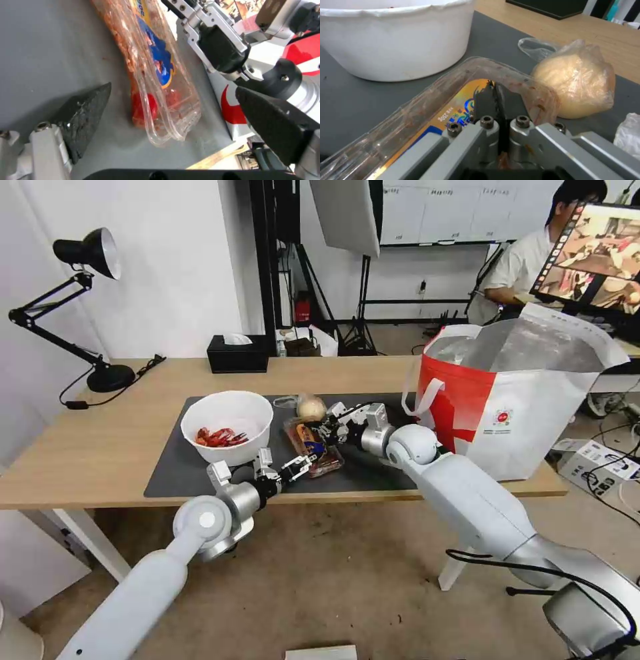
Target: Pick up the trash from the table and place it into the takeout bag.
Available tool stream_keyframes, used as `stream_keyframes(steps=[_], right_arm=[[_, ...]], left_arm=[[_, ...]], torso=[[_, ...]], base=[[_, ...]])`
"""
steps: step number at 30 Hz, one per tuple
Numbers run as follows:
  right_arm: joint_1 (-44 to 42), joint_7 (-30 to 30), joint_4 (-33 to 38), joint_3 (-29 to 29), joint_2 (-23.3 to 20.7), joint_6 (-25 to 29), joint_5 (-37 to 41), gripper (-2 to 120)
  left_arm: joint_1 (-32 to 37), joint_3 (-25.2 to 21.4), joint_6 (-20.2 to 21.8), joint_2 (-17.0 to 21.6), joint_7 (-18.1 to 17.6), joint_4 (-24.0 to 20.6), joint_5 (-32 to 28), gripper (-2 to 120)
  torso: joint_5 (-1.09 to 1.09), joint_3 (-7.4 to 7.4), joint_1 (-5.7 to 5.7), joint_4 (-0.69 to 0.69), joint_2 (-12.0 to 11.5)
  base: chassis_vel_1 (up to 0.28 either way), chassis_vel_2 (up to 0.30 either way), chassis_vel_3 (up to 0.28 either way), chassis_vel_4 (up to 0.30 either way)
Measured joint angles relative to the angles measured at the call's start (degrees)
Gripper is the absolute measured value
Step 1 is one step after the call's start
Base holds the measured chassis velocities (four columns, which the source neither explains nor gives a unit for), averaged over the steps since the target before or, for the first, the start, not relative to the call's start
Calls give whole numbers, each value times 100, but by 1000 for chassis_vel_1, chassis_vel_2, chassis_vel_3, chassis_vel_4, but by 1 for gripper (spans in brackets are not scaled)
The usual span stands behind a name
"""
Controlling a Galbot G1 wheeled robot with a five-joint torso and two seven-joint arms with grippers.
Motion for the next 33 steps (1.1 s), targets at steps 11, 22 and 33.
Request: stream_keyframes(steps=[11,22,33], right_arm=[[-35,6,-20,81,-2,0,-9,0],[-55,11,-27,82,-8,0,-13,0],[-21,25,-37,48,-5,0,-10,0]], left_arm=[[-85,29,38,44,-69,-116,-200,100],[-128,57,53,76,-83,-125,-274,100],[-152,105,15,39,-148,-61,-241,93]], torso=[[-1,2,2,-2,-1],[0,1,2,0,-1],[0,1,1,0,-1]], base=[[0,0,0,0],[0,0,0,0],[0,0,0,0]])
